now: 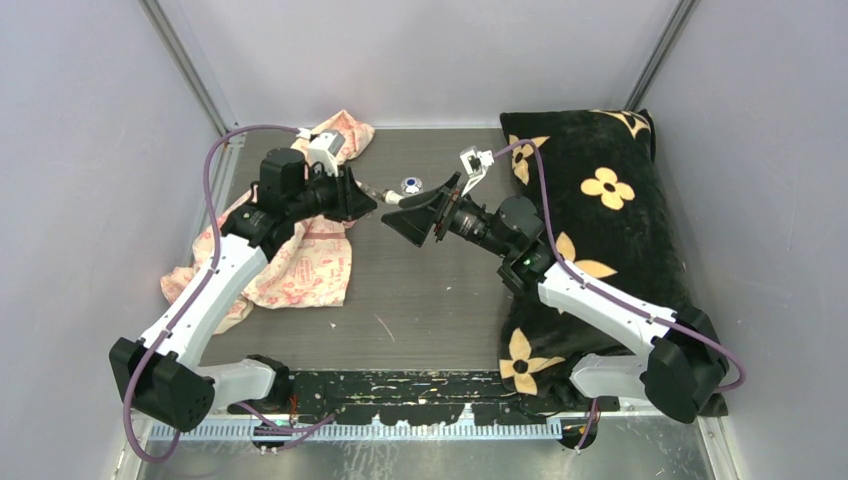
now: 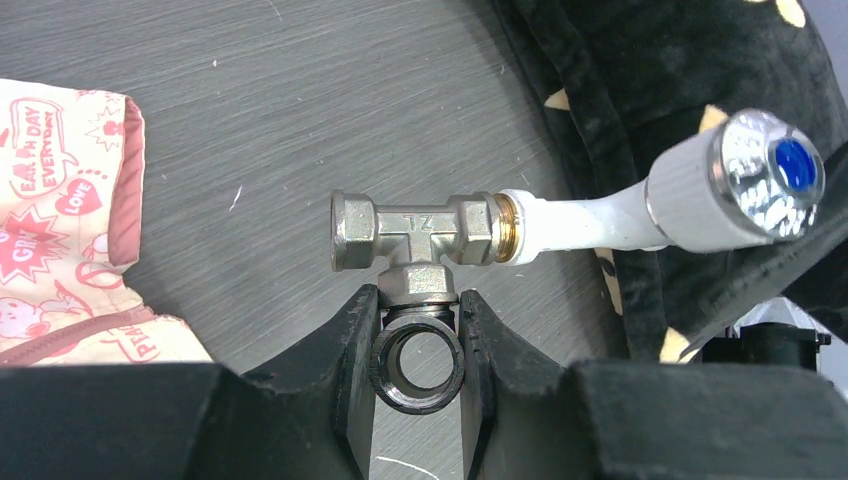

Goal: Install the water faucets

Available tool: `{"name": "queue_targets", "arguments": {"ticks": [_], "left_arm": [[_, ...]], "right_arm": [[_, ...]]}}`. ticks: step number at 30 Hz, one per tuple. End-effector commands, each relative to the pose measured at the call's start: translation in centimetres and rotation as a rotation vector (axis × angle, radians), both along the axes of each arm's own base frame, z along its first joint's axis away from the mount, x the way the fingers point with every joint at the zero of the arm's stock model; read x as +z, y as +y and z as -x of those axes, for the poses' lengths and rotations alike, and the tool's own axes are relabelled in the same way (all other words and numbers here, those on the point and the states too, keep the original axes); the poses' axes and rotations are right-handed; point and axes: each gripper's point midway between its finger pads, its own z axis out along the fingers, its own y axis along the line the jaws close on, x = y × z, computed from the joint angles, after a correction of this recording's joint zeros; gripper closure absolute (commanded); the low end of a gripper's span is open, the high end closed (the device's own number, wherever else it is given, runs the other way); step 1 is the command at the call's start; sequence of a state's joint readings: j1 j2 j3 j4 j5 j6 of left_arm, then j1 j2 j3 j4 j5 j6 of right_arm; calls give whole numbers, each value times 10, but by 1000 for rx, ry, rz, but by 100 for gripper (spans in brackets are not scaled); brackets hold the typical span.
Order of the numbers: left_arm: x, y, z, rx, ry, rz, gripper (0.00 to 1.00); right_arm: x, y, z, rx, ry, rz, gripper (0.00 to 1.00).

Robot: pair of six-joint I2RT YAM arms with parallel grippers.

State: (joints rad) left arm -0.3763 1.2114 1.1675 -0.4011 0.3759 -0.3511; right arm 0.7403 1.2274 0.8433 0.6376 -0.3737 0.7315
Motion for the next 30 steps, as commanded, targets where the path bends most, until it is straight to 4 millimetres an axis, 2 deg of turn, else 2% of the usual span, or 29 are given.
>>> {"name": "queue_targets", "arguments": {"ticks": [1, 8, 14, 20, 30], "left_arm": [[32, -4, 1, -50, -127, 35, 100], [25, 0, 14, -103, -121, -26, 100], [14, 6, 22, -136, -112, -91, 100], [16, 4, 22, -147, -113, -86, 100], [27, 1, 20, -135, -135, -51, 100]], "right_arm": [[1, -7, -20, -125, -17, 50, 0], [-10, -14, -36, -209, 9, 103, 0], [-4, -23, -42, -218, -8, 124, 0], [2, -21, -45, -214, -18, 131, 0], [-47, -9, -48, -160, 59, 239, 0]]}}
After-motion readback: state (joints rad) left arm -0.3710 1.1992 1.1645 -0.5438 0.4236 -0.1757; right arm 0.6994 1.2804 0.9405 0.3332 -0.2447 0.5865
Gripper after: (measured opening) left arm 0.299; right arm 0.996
